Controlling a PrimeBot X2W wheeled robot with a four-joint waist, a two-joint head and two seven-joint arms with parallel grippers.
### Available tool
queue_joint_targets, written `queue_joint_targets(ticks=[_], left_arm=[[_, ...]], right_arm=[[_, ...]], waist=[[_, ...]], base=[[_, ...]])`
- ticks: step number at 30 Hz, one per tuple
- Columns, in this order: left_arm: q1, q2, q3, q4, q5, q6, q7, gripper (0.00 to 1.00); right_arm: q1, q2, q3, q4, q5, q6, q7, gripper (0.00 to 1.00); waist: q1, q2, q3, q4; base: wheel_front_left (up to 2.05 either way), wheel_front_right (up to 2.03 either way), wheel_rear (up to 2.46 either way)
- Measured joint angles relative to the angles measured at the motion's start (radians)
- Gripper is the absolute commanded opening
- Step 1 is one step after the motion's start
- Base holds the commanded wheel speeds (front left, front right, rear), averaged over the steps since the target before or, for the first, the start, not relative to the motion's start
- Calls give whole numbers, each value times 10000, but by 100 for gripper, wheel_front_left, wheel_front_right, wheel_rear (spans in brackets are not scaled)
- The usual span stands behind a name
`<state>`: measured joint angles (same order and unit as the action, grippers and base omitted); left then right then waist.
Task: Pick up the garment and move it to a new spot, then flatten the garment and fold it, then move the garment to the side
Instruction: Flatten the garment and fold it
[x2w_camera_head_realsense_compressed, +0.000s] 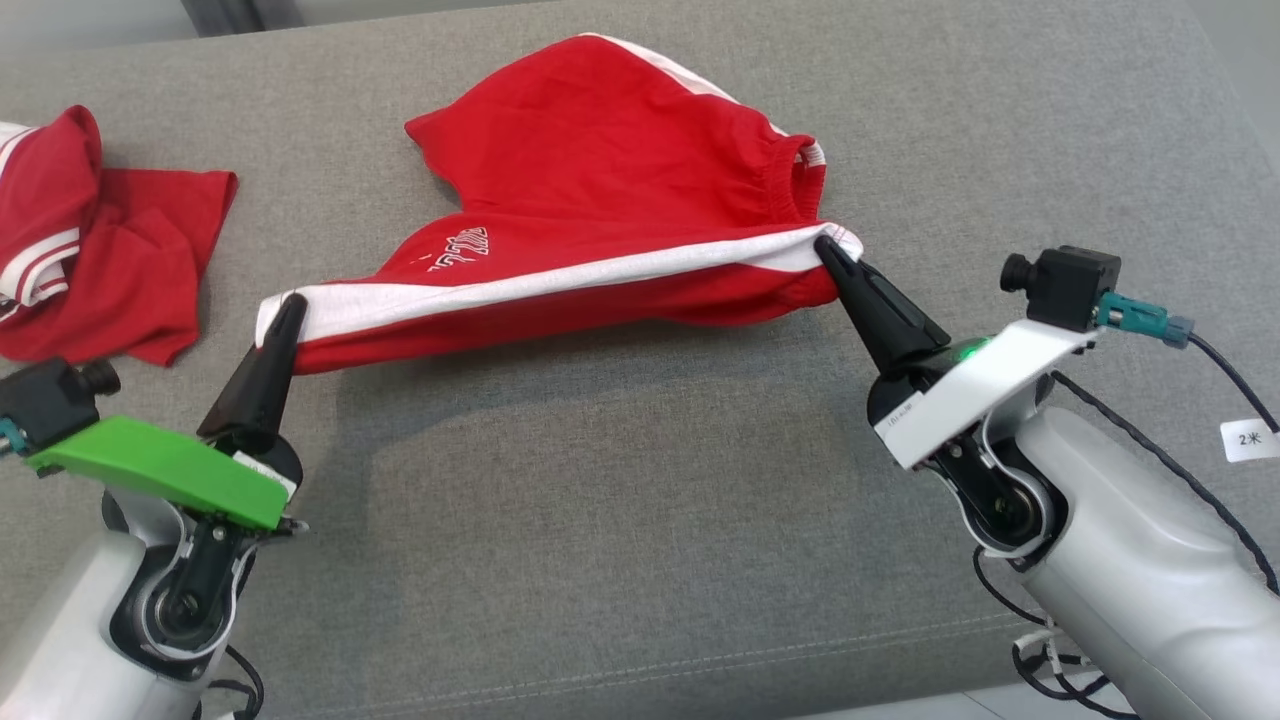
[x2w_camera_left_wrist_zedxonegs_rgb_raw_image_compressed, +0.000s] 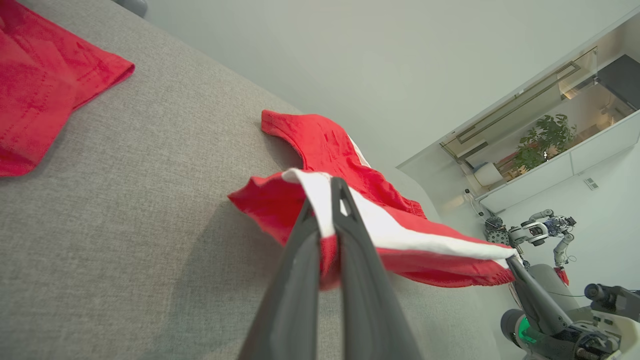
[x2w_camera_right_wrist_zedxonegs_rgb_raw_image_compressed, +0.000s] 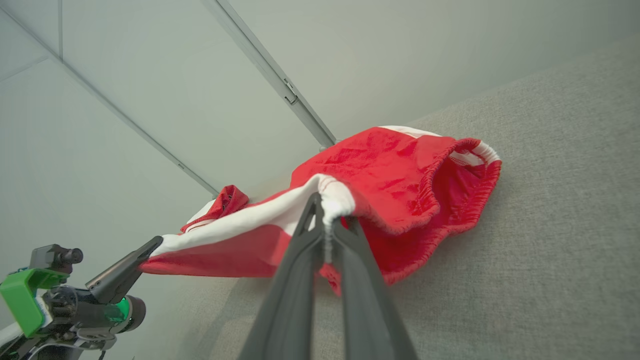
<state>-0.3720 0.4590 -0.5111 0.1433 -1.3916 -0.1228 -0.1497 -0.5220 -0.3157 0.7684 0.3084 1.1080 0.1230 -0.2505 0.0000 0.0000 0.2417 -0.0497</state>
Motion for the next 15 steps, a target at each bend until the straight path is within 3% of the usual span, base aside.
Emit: queue_joint_targets(ticks=[6, 15], left_arm=[[961, -50, 29, -625, -130, -2, -665, 0], [2507, -194, -12, -1695, -836, -6, -725, 0]], right_arm=[[924, -669, -130, -968, -853, 0, -10, 0], [2928, -1308, -865, -2059, -1971, 2, -10, 0]], waist=[[0, 0, -357, 74], [0, 0, -495, 25]], base=[[0, 0, 0], [0, 0, 0]])
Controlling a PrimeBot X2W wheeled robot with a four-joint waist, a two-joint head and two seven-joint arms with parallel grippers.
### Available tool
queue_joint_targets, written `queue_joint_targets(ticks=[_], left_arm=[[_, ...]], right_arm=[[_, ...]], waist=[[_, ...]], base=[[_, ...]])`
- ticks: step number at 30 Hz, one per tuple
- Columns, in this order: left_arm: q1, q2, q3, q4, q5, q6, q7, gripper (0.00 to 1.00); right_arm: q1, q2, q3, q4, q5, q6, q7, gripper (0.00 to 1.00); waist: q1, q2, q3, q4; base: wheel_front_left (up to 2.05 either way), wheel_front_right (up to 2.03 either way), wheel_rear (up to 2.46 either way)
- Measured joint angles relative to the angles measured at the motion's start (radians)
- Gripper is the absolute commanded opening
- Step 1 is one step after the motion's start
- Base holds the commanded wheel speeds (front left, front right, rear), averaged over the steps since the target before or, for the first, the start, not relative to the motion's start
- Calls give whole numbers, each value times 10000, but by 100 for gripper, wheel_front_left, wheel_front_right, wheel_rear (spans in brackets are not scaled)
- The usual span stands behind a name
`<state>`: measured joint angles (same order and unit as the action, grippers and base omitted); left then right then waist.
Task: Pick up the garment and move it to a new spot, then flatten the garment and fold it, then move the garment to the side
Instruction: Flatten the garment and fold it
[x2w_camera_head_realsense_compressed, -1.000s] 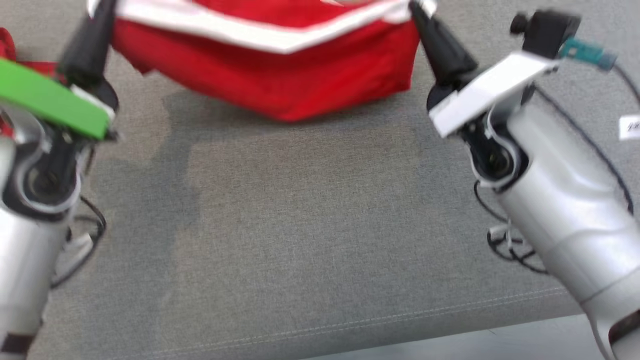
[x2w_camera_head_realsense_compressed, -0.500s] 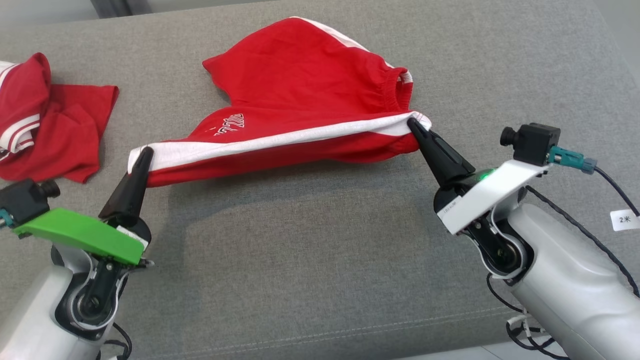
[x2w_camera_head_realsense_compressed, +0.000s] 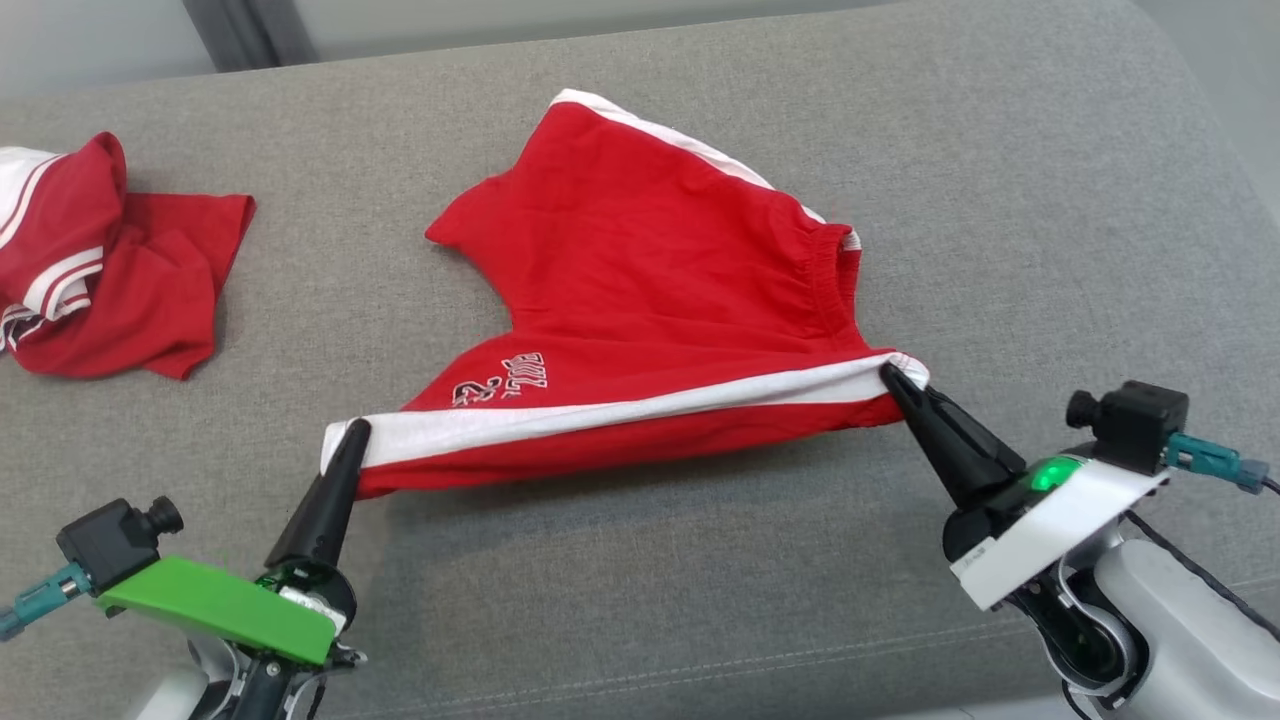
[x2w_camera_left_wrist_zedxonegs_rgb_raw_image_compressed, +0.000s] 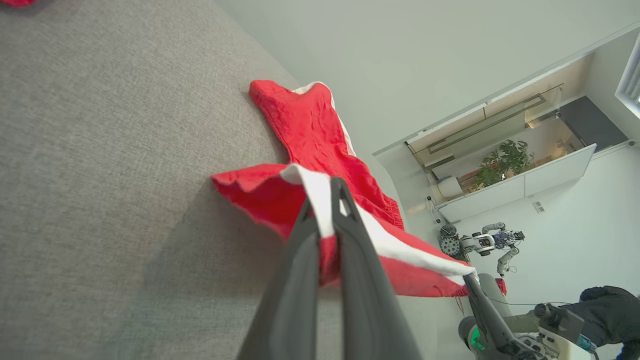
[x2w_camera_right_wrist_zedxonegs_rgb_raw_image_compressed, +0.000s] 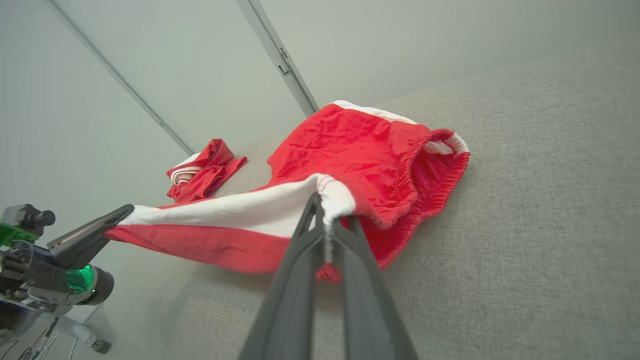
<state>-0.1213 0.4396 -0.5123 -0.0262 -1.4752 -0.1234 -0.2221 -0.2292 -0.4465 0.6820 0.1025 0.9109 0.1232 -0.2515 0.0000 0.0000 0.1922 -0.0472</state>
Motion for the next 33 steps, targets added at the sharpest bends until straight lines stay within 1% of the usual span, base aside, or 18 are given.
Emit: queue_joint_targets(ticks=[3, 7, 12, 14, 17, 21, 25, 30, 33], left_arm=[[259, 109, -73, -466, 0, 0, -2, 0], [509, 307, -98, -750, 77, 0, -6, 0], [762, 516, 130, -1244, 443, -4, -178, 0], [760, 612, 186, -1235, 782, -12, -178, 0], [760, 859, 109, -1001, 1308, -12, -178, 0], [540, 825, -42, -895, 1588, -12, -209, 0], [-63, 746, -73, -809, 1877, -12, -209, 0], [-1111, 512, 211, -510, 1985, -12, -251, 0], [-1734, 491, 441, -291, 2027, -12, -253, 0]], right_arm=[[609, -61, -642, -351, -65, 0, -2, 0], [1260, -71, -1009, -621, -77, 0, 0, 0], [1818, -12, -1492, -1315, -430, 2, 0, 0], [1817, -10, -1574, -1457, -616, 12, 0, 0], [1819, -36, -1358, -1484, -943, 12, 0, 0], [1766, -56, -1269, -1434, -1379, 12, 0, 0], [1437, -15, -1256, -1325, -1664, 12, 0, 0], [796, 382, -1801, -1005, -1712, 12, -2, 0], [330, 581, -1854, -853, -1732, 13, 0, 0]], waist=[[0, 0, 87, -31], [0, 0, 190, -53], [0, 0, 378, -110], [0, 0, 444, -125], [0, 0, 491, -135], [0, 0, 558, -141], [0, 0, 638, -167], [0, 0, 849, -235], [0, 0, 1044, -287]], base=[[0, 0, 0], [0, 0, 0], [0, 0, 0], [0, 0, 0], [0, 0, 0], [0, 0, 0], [0, 0, 0], [0, 0, 0], [0, 0, 0]])
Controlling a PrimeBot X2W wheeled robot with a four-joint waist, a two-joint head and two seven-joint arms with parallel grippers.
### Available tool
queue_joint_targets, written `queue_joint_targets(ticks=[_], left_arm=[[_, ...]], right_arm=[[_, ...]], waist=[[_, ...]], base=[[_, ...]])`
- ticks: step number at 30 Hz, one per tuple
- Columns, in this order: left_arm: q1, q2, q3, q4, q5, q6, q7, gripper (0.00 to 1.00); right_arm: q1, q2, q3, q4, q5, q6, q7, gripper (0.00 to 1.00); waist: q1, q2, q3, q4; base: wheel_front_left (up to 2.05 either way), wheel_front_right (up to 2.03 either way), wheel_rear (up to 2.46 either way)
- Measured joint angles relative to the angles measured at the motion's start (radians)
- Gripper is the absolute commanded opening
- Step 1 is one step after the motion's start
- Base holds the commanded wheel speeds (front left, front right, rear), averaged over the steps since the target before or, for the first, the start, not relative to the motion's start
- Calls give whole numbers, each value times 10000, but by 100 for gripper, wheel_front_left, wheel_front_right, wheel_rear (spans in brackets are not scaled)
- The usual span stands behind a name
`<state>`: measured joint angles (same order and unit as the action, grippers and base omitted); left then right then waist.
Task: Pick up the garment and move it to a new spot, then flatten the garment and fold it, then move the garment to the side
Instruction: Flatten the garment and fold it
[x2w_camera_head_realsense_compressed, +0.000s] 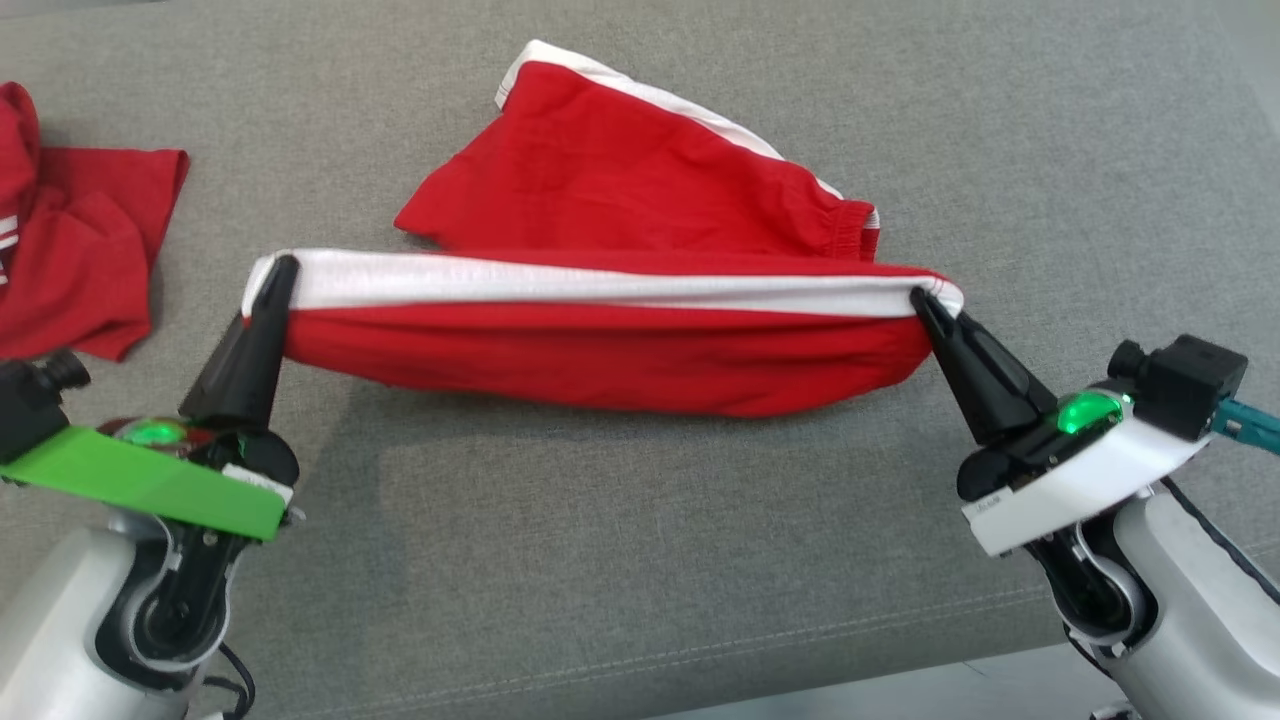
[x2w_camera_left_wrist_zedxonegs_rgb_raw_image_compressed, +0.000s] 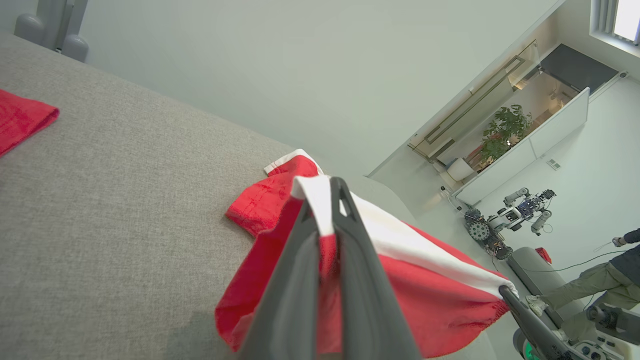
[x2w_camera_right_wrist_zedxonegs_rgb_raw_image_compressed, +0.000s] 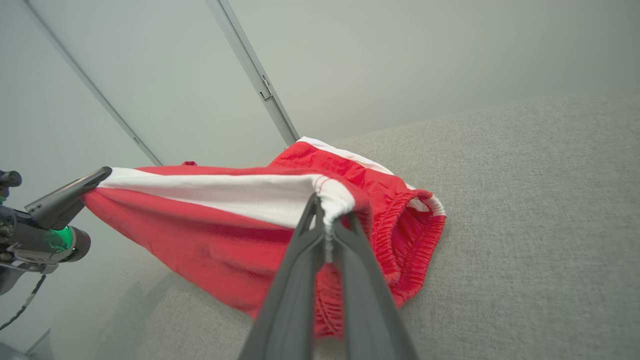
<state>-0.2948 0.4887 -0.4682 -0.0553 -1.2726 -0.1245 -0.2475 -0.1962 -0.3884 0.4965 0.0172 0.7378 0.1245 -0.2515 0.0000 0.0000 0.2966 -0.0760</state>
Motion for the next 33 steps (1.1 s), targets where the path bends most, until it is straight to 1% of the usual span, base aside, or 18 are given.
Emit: queue_joint_targets(ticks=[4, 7, 13, 17, 21, 23, 27, 33], left_arm=[[-895, -8, 90, 198, 13, -4, 2, 0], [-1490, -8, 86, 426, 63, -69, 15, 0], [-2492, -4, -102, 1003, 479, -71, 196, 0], [-3204, -38, -79, 1457, 560, -71, 211, 0], [-3803, -92, -128, 1952, 690, -73, 224, 0], [-4096, -65, -165, 2192, 995, -73, 224, 0], [-4619, -38, -148, 2548, 1164, -73, 219, 0], [-5509, -104, -132, 2903, 1290, -73, 165, 0]], right_arm=[[-689, 343, -268, 196, -48, 13, -2, 0], [-1145, 602, -683, 311, -194, 67, -2, 0], [-1871, 1160, -1269, 694, -385, 65, 0, 0], [-2204, 1626, -1337, 1216, -548, 59, -2, 0], [-2492, 1962, -1310, 1701, -685, 59, -2, 0], [-2703, 2148, -1304, 1910, -809, 59, -2, 0], [-3062, 2560, -1396, 2165, -988, 59, -2, 0], [-3301, 2997, -1496, 2495, -1271, 61, -2, 0]], waist=[[0, 0, 345, -102], [-1, 0, 658, -192], [0, 0, 1357, -403], [0, 0, 1823, -570], [0, 0, 2233, -767], [0, 0, 2412, -879], [0, 0, 2688, -1153], [0, 0, 3018, -1521]], base=[[0, 0, 0], [0, 0, 0], [0, 0, 0], [0, 0, 0], [0, 0, 0], [0, 0, 0], [0, 0, 0], [0, 0, 0]])
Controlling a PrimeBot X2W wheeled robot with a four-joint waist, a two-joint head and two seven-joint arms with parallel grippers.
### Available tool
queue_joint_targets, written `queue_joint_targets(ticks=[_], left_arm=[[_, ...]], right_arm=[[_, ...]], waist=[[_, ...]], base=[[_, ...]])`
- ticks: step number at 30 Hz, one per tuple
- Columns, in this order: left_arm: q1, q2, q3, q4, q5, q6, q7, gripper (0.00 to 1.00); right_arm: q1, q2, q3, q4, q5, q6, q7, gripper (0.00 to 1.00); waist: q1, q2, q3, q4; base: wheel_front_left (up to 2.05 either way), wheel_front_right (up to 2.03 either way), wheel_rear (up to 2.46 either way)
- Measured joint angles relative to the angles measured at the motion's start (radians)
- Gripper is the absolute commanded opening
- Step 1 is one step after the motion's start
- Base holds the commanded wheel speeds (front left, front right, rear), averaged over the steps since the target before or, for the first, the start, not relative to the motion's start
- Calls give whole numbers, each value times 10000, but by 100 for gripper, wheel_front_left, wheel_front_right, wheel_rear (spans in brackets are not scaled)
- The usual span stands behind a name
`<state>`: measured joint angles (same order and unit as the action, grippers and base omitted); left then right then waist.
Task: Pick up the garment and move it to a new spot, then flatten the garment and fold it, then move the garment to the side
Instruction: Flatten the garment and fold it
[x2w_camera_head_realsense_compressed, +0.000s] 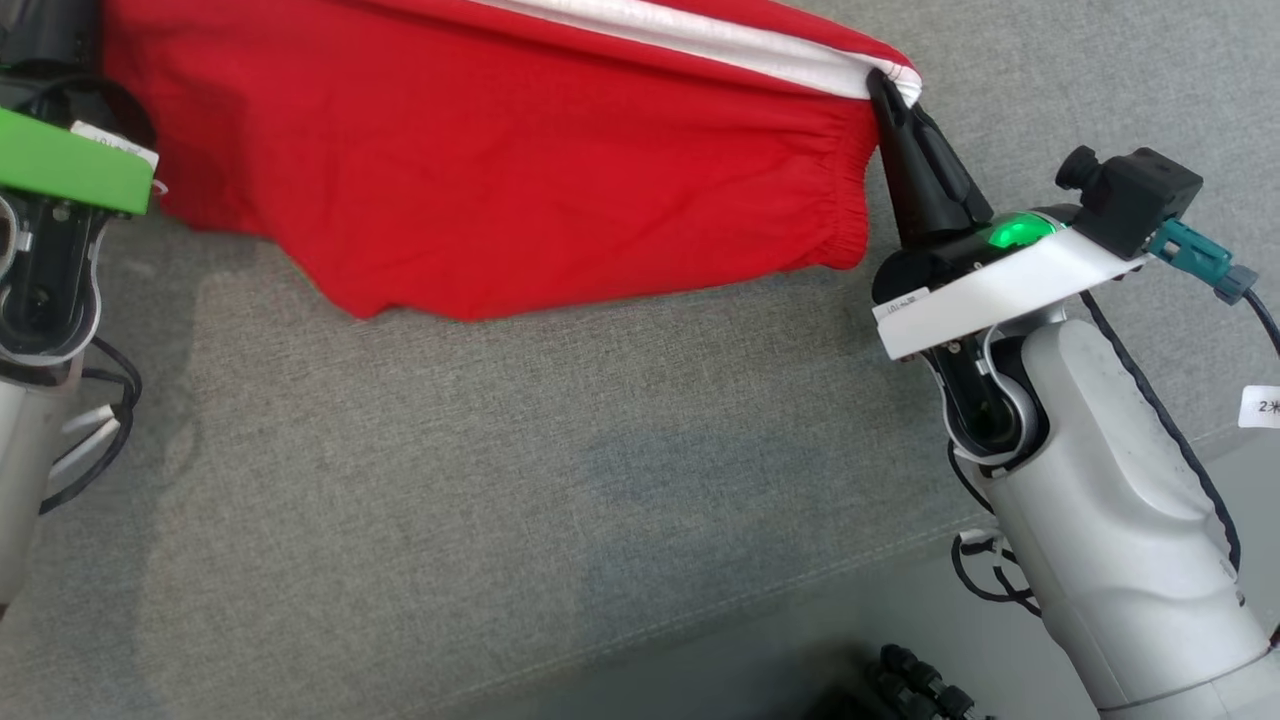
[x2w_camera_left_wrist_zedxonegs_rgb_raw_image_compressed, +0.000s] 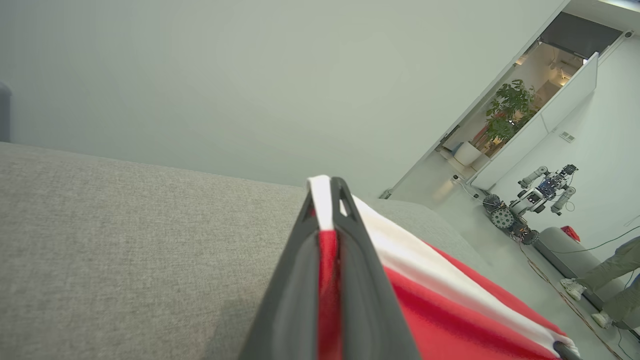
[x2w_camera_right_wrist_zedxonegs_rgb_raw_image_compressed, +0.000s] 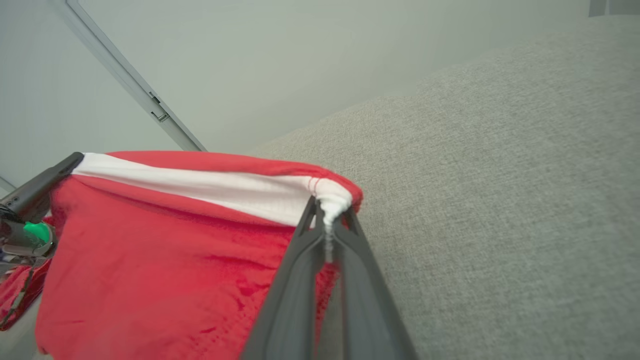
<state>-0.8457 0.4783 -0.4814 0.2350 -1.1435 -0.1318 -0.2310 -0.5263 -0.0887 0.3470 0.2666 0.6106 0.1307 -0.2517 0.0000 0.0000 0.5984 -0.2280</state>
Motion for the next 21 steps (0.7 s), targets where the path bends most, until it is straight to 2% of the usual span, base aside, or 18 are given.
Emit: queue_joint_targets(ticks=[8, 19, 20, 21], left_arm=[[-636, -119, -8, 1168, 56, -2, 2, 0], [-1504, -201, -169, 2420, 278, -6, 17, 0], [-1559, -219, -209, 2550, 407, -10, 21, 7], [-1637, -232, -276, 2675, 451, -13, 58, 67]], right_arm=[[-406, 416, 8, 512, -236, 10, 0, 0], [-882, 562, 59, 863, -579, 38, 0, 0], [-895, 562, 59, 920, -594, 38, 0, 0], [-912, 566, 61, 968, -621, 38, 0, 0]], waist=[[0, 0, 271, -422], [0, 0, 635, -882], [0, 0, 653, -896], [0, 0, 666, -905]], base=[[0, 0, 0], [0, 0, 0], [0, 0, 0], [0, 0, 0]])
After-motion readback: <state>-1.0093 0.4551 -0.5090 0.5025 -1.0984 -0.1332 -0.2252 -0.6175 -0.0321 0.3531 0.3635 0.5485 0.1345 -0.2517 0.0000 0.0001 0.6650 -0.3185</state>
